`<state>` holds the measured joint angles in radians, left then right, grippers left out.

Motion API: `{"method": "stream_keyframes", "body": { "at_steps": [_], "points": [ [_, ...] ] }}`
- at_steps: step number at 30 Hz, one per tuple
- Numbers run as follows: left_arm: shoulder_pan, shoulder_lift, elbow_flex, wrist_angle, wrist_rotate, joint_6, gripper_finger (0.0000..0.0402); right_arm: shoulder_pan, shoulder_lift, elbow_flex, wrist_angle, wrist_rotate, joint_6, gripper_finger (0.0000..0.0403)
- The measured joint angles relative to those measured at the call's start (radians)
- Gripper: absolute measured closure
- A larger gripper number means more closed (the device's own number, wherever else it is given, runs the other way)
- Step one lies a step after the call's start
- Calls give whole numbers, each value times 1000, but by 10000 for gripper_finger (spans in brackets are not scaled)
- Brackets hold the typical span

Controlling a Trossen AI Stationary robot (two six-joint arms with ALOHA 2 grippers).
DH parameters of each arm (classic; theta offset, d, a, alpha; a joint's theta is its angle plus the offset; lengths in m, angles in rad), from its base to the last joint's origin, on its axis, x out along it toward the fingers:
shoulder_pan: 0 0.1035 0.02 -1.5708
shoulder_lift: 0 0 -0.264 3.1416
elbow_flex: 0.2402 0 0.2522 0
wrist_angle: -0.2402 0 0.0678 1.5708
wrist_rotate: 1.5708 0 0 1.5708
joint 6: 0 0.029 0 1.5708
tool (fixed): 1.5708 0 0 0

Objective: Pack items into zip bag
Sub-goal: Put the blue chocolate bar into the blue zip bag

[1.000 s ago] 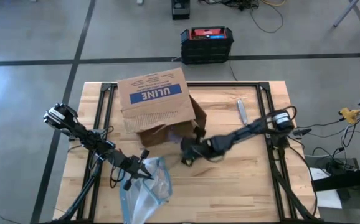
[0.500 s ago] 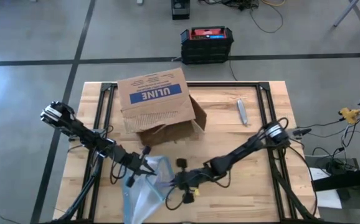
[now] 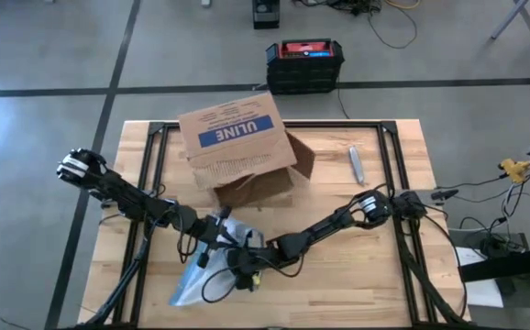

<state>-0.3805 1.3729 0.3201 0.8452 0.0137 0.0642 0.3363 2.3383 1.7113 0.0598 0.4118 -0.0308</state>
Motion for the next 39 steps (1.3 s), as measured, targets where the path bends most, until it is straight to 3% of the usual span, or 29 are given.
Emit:
{"method": "stream_keyframes", "body": {
  "at_steps": [8, 16, 22, 29, 36, 39],
  "points": [
    [-3, -19, -21, -27, 52, -55, 401, 0, -9, 1, -8, 15, 74, 276],
    [-21, -19, -21, -50, 101, -134, 401, 42, -68, 19, -122, -19, 117, 167],
    [-25, -20, -20, -54, 108, -148, 401, 98, -146, 19, -241, -26, 174, 109],
    [-26, -20, -24, -23, 63, -123, 401, 81, -144, 20, -246, -79, 265, 97],
    [-25, -20, -24, 26, 8, -92, 401, 41, -82, 18, -121, -366, 192, 122],
    [-26, -22, -28, 27, -1, -92, 401, 38, -85, 18, -122, -421, 155, 130]
  ]
}}
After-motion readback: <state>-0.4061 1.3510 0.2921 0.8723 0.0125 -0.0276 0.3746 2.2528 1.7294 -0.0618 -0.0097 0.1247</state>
